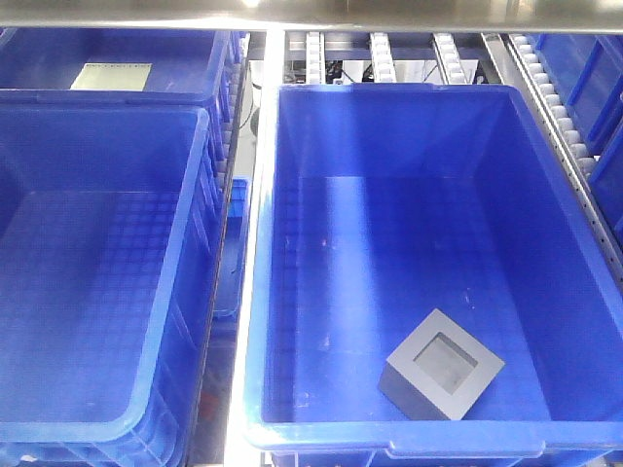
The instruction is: Sort gray base to blue bin
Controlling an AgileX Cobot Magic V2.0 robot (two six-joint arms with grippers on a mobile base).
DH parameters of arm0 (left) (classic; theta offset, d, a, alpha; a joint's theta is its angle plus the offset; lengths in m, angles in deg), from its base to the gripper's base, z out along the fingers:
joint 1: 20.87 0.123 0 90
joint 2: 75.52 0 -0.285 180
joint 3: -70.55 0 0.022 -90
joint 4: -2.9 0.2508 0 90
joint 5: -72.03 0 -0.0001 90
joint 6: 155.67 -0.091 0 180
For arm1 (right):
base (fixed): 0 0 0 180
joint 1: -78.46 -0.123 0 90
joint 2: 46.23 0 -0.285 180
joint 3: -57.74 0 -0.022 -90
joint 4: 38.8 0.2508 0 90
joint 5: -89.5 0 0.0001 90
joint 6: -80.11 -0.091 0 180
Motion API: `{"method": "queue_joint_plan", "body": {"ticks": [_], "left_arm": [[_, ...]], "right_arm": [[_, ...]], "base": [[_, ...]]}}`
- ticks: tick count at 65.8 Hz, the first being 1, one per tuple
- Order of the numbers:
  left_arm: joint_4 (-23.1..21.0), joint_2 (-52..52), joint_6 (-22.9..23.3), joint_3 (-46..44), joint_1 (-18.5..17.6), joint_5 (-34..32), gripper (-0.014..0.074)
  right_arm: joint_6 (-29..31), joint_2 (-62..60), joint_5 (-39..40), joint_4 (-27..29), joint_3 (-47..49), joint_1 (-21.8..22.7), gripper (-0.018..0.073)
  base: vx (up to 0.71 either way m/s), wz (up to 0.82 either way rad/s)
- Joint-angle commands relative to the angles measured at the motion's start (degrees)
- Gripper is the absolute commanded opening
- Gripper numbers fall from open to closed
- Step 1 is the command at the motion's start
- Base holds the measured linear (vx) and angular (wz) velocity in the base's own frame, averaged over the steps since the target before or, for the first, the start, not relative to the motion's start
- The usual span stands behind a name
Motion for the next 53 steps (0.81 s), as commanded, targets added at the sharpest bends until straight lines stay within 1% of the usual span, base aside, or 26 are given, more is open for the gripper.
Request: {"method": "queue_joint_plan", "body": {"ticks": [1,4,7,13,17,22,27,30,36,41,47,53], "left_arm": [[-0.74,-0.54,-0.13,-0.39,0.15,-4.19,-0.0006],[-0.74,-0.54,-0.29,0.3,1.01,-4.3,-0.0006],[-0.74,-0.54,-0.29,1.24,2.8,-4.35,-0.0006],[-0.74,0.57,-0.29,3.5,8.6,-4.51,-0.0006],[-0.74,2.58,-0.29,5.42,14.21,-4.65,-0.0006],[-0.74,6.0,-0.29,7.88,22.2,-4.69,-0.0006],[-0.74,9.83,-0.29,10.32,28.85,-4.69,-0.0006],[-0.74,11.92,-0.29,11.9,33.47,-4.69,-0.0006],[-0.74,15.86,-0.29,14.54,40.9,-4.69,-0.0006],[-0.74,18.06,-0.29,16.46,46.21,-4.77,-0.0006],[-0.74,17.89,-0.29,18.5,50.81,-5.26,-0.0006],[-0.74,17.9,-0.29,20.27,52.87,-6.35,-0.0006]], "right_arm": [[0.7,1.03,3.7,-0.26,-0.07,0.15,-0.0005],[0.7,1.03,3.7,-0.26,-0.07,0.15,-0.0005],[0.7,1.03,3.7,-0.26,-0.07,0.15,-0.0005],[0.7,1.03,3.7,-0.26,-0.07,0.15,-0.0005],[0.7,1.03,3.7,-0.26,-0.07,0.15,-0.0005],[0.7,1.03,3.7,-0.26,-0.07,0.15,-0.0005],[0.7,1.03,3.7,-0.26,-0.07,0.15,-0.0005],[0.7,1.03,3.7,-0.26,-0.07,0.15,-0.0005],[0.7,1.03,3.7,-0.26,-0.07,0.15,-0.0005],[0.7,1.03,3.7,-0.26,-0.07,0.15,-0.0005],[0.7,1.03,3.7,-0.26,-0.07,0.15,-0.0005],[0.7,1.03,3.7,-0.26,-0.07,0.15,-0.0005]], "base": [[0.0,0.0],[0.0,0.0],[0.0,0.0],[0.0,0.0],[0.0,0.0],[0.0,0.0],[0.0,0.0],[0.0,0.0],[0.0,0.0],[0.0,0.0],[0.0,0.0],[0.0,0.0]]}}
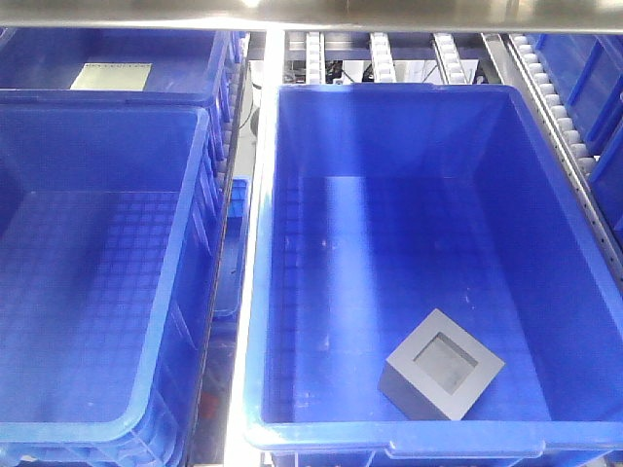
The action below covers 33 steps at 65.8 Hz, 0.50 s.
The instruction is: Sort gray base to blue bin
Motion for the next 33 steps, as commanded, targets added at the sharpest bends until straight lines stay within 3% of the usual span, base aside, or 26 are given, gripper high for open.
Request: {"method": "queue_joint_plan", "body": {"ticks": [1,19,33], "left_arm": [[-0.56,0.73,0.14,0.37,1.93,-5.98,-0.0006],[-0.56,0.73,0.14,8.8,1.95,-12.67,-0.0006],[-0.56,0.73,0.14,8.87,1.95,-5.93,-0.0006]], "right_arm": [[0.7,1.03,3.7,-0.26,-0.07,0.15,-0.0005],[0.7,1.03,3.7,-0.26,-0.07,0.15,-0.0005],[0.7,1.03,3.7,-0.26,-0.07,0.15,-0.0005]], "base": [[0.0,0.0],[0.0,0.0],[0.0,0.0]]}}
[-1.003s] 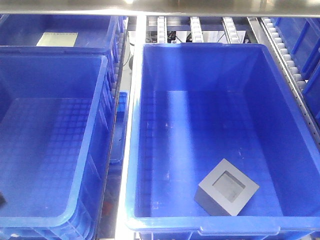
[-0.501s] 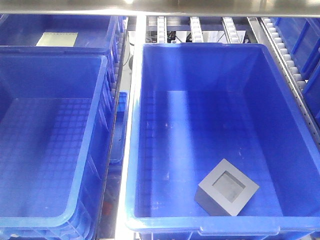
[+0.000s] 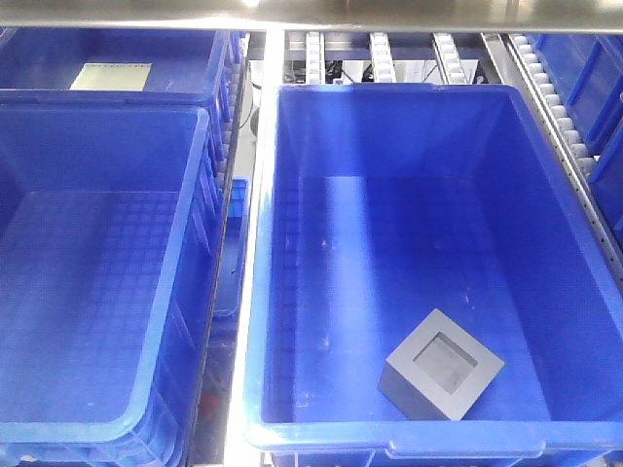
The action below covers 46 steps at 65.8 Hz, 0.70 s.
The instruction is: Sort gray base to blue bin
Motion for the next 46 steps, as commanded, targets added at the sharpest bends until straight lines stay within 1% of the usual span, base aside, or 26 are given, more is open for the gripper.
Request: {"method": "queue_joint_plan", "body": {"ticks": [1,46], "left_arm": [[-0.56,0.73,0.14,-1.16,0.09,-1.89,-0.0006],[-0.56,0.68,0.14,-1.16,0.09,-1.84,-0.0006]], "right_arm": [[0.7,1.03,3.7,-0.26,-0.07,0.15,-0.0005],[0.7,1.03,3.7,-0.26,-0.07,0.15,-0.0005]], "base": [[0.0,0.0],[0.0,0.0]]}}
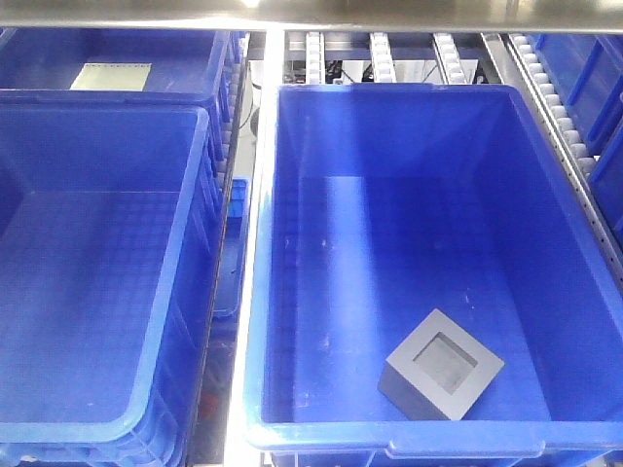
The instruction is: Sort gray base to blue bin
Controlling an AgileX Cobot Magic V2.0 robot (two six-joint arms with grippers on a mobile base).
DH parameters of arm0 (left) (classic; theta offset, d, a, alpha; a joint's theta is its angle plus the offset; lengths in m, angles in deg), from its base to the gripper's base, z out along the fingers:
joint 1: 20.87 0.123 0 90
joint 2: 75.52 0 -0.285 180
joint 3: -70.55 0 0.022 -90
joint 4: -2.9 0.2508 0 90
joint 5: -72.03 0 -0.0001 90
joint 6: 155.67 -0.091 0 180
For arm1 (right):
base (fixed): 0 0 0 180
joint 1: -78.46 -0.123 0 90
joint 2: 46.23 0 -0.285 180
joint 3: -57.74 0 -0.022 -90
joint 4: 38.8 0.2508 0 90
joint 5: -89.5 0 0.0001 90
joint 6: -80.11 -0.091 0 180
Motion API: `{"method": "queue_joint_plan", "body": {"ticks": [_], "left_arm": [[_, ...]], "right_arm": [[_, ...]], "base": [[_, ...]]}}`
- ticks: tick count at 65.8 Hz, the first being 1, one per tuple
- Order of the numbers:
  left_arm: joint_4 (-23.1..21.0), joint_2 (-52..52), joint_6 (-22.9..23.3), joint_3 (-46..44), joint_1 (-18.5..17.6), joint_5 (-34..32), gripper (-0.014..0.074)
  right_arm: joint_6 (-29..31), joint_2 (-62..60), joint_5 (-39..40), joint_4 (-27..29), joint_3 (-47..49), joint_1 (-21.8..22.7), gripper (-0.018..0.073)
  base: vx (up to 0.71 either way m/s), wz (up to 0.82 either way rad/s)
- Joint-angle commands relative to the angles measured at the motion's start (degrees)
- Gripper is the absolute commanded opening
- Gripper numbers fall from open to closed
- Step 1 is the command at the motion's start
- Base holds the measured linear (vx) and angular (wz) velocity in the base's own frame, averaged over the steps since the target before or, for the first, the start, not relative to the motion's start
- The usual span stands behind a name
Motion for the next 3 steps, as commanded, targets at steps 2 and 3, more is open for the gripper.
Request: {"method": "queue_joint_plan", "body": {"ticks": [2,3], "left_arm": [[-0.56,0.68,0.14,-1.16,0.09,-2.44,-0.0006],[-0.56,0.68,0.14,-1.16,0.09,-2.44,-0.0006]], "right_arm": [[0.7,1.03,3.7,-0.26,-0.07,0.15,-0.0005],[0.7,1.03,3.7,-0.26,-0.07,0.15,-0.0005]], "base": [[0.0,0.0],[0.0,0.0]]}}
